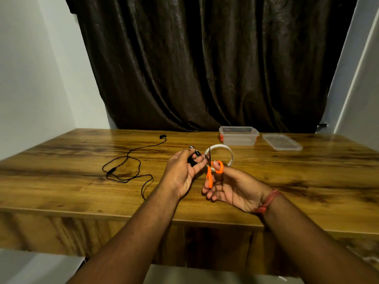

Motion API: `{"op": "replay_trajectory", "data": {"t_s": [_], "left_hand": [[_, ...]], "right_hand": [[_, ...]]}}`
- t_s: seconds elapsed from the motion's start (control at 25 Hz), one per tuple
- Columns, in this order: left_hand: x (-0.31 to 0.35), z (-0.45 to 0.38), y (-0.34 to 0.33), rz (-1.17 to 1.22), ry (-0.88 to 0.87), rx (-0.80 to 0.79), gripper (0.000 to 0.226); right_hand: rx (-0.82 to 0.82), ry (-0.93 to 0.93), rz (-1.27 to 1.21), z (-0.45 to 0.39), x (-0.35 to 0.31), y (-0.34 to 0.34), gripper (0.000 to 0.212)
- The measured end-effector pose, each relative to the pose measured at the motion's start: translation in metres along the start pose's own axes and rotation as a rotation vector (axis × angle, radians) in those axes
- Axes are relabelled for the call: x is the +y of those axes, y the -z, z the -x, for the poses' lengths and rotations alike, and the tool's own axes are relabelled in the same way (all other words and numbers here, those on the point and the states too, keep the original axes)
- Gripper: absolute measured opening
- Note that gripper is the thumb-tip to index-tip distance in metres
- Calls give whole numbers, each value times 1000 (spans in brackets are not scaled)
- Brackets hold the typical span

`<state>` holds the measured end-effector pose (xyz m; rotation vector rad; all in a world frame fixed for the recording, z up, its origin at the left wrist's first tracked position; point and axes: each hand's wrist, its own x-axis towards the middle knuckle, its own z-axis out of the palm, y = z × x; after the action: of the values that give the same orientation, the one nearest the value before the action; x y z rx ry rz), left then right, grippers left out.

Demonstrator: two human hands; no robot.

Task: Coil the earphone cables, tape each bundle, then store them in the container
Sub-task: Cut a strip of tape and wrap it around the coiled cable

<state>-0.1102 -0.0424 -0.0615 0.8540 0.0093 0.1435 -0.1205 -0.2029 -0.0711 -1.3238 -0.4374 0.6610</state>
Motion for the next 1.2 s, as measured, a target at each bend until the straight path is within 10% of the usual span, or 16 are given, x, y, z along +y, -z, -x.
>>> {"op": "replay_trajectory", "data": {"t_s": [1.2], "left_hand": [[-5,-7,4,-45,-34,11,15]], "right_hand": [[-5,-16,25,6,1,7,30]]}}
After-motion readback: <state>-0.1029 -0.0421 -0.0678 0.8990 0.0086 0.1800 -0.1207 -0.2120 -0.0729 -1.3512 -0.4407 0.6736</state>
